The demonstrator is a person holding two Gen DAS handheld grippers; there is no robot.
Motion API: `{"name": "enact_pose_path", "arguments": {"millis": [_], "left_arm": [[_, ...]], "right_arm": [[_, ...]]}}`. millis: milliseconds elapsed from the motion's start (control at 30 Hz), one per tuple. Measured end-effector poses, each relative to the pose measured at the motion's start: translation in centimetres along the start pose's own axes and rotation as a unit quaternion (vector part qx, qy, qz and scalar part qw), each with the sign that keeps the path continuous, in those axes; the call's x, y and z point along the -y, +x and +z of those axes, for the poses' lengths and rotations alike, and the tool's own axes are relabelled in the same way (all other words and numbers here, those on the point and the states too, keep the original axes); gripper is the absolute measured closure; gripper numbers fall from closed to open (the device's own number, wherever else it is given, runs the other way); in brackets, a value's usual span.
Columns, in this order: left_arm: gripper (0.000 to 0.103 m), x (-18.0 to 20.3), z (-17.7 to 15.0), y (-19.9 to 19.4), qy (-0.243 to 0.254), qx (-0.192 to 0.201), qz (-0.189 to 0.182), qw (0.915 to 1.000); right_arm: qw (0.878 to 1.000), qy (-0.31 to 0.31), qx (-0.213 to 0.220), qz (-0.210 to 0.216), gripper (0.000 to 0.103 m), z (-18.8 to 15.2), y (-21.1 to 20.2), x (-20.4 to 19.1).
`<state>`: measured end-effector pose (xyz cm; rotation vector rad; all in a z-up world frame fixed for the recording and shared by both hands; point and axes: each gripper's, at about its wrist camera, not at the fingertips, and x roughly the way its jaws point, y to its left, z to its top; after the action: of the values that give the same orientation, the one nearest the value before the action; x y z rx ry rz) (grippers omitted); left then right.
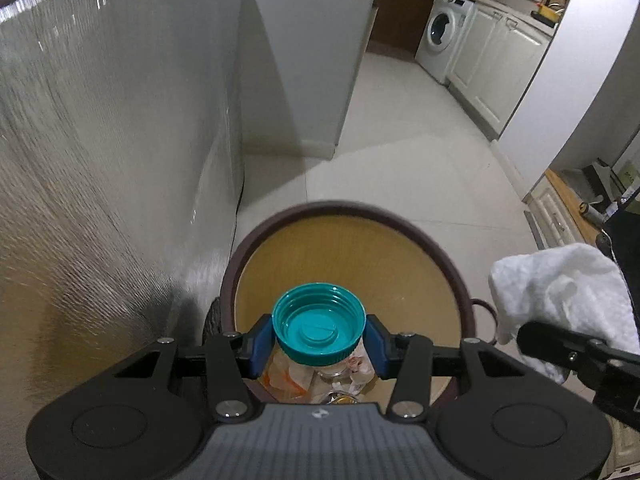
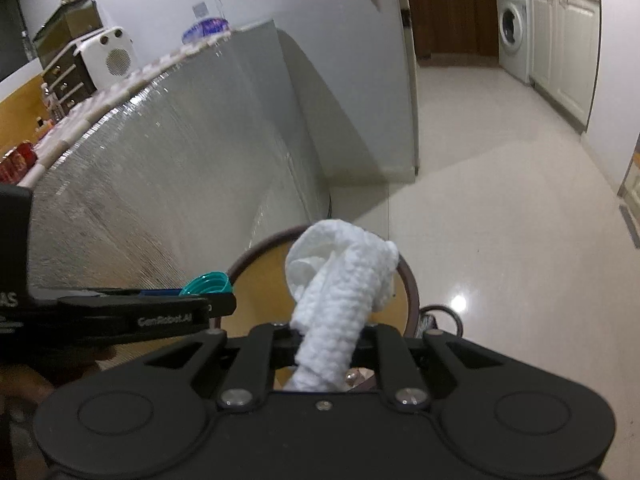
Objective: Collect trash
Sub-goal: 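Open the left gripper to drop the cap while the right gripper releases the cloth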
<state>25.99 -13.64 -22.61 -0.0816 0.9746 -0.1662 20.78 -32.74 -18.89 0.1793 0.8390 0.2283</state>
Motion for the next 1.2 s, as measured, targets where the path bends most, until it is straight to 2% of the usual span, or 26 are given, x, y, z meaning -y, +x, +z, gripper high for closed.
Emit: {"name": "enact_pose_path", "arguments": {"millis": [300, 500, 833, 867, 933, 1067, 1133, 1167, 1200], "left_arm": [[0.054, -0.8, -0.7, 4.3, 0.019, -0.035, -0.023, 0.9989], [0.054, -0.7, -1.5, 6.3, 0.022, -0.085, -0.071, 0.9936], [0.053, -0.8, -1.8, 7.7, 0.029, -0.103, -0.067, 0.9919], [0.052, -0.9, -1.8, 7.7, 0.030, -0.104, -0.064, 0.9921], [0.041, -0.9, -1.8, 7.5, 0.034, -0.105, -0.053, 0.9924], [0.034, -0.9, -1.9, 7.1, 0.035, -0.098, -0.049, 0.9933], [0.031, -0.9, -2.0, 6.9, 0.034, -0.096, -0.049, 0.9936], [0.031, -0.9, -2.0, 6.8, 0.035, -0.095, -0.050, 0.9936], [0.031, -0.8, -2.1, 6.7, 0.036, -0.096, -0.049, 0.9935]], "right_arm": [[0.997, 0.050, -0.056, 0.011, 0.089, 0.6, 6.2, 0.8], [0.994, 0.059, -0.088, 0.012, 0.088, 1.4, 10.5, 0.1], [0.990, 0.058, -0.121, 0.030, 0.084, 2.4, 15.6, -2.0], [0.990, 0.059, -0.123, 0.032, 0.083, 2.5, 15.9, -2.2], [0.990, 0.057, -0.126, 0.035, 0.080, 2.8, 16.4, -2.4], [0.989, 0.052, -0.128, 0.047, 0.077, 3.3, 17.1, -2.6], [0.989, 0.052, -0.127, 0.053, 0.072, 3.5, 17.2, -2.6], [0.989, 0.053, -0.125, 0.057, 0.065, 3.6, 17.2, -2.6], [0.989, 0.053, -0.123, 0.060, 0.053, 3.6, 17.2, -2.4]]}}
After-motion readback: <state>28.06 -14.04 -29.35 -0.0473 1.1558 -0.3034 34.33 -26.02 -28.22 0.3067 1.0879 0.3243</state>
